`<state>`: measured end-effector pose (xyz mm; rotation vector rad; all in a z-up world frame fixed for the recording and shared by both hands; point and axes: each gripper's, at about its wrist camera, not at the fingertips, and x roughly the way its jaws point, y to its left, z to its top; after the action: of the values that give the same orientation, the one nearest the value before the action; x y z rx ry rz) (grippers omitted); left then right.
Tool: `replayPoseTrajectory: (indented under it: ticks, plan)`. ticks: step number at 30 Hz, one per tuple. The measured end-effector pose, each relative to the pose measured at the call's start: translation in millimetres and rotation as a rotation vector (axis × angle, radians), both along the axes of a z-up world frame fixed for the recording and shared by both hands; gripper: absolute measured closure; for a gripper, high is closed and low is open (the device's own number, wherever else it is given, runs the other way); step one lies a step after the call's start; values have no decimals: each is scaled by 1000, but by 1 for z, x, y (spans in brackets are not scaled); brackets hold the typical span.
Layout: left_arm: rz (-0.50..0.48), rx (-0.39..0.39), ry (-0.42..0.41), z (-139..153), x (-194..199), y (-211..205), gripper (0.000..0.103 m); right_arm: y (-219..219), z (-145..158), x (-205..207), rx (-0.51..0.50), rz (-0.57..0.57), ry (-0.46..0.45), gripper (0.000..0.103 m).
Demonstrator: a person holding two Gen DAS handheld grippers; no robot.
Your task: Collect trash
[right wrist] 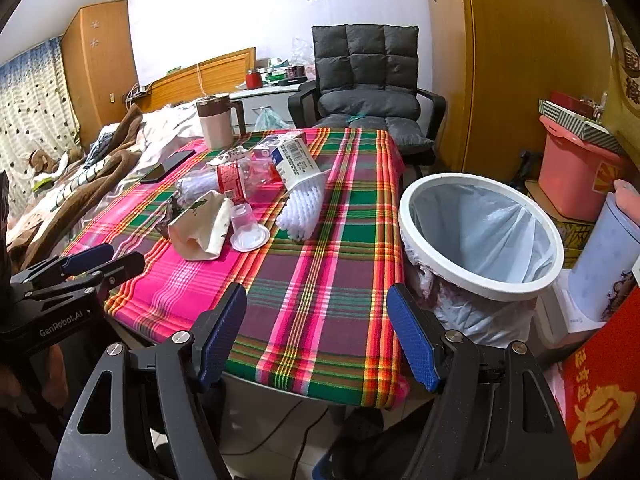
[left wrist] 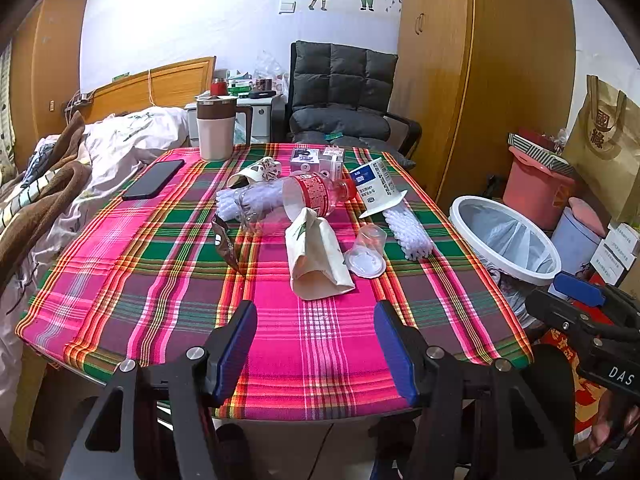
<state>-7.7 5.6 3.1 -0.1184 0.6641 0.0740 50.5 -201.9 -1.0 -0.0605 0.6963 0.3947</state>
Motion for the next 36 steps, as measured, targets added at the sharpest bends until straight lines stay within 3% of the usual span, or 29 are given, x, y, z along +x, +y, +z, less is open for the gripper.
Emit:
replayPoseTrajectory:
  ticks: [36]
  plan:
    - [-7, 0, 0, 5, 2, -7, 43, 1, 3, -1, -3, -3, -6, 29]
